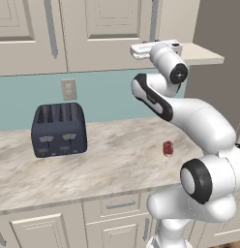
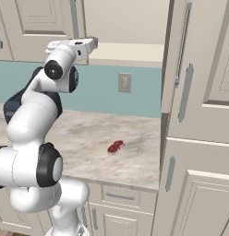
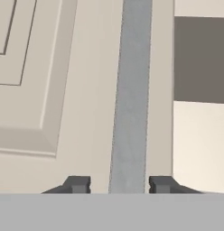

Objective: Retrieve the tupperware from the cabinet, then place the raw meat into the tupperware to avoid contamination.

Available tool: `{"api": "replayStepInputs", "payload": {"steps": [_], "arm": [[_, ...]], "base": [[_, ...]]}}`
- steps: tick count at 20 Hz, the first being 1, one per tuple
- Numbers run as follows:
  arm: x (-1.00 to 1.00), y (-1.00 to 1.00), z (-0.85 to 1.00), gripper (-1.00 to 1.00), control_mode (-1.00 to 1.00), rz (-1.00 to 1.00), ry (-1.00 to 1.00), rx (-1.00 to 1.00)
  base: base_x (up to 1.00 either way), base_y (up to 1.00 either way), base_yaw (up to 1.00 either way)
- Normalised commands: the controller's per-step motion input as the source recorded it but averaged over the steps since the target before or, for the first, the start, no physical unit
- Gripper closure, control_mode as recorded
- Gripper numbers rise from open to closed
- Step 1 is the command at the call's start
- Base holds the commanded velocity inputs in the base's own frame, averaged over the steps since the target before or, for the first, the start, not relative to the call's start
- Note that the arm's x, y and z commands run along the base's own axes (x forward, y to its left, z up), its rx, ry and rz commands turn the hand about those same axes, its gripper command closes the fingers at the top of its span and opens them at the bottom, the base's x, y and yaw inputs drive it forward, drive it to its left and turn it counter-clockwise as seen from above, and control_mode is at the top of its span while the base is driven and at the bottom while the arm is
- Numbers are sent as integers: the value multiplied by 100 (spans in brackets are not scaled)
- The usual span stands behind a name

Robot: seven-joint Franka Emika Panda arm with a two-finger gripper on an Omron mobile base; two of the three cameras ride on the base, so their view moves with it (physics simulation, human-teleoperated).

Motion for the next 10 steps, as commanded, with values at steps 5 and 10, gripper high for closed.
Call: {"api": "replayStepInputs", "payload": {"steps": [5,10], "arm": [[12,0,0,100,-100,0,1,0],[13,0,0,100,-100,0,4,0]], "base": [[0,0,0],[0,0,0]]}}
